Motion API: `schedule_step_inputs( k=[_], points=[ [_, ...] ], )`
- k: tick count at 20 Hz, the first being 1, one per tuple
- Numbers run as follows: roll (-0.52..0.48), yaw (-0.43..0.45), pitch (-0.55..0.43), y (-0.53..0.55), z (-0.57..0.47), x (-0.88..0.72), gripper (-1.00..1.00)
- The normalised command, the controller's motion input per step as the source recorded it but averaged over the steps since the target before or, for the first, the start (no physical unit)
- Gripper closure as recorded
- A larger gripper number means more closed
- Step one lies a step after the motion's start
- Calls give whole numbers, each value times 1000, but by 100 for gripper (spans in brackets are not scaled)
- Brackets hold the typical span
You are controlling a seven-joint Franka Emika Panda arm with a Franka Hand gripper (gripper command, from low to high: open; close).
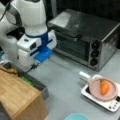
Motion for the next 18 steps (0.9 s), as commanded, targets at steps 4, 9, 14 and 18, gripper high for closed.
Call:
schedule_step_inputs(
  k=[4, 9, 14, 18],
  points=[
    [-146, 182, -114, -267, -29, -51, -100],
    [-101, 188, -57, -237, -14, -2, -100],
    [-79, 169, -30, -225, -66, -14, -100],
    [-77, 140, -39, -198, -135, -30, -100]
  ],
)
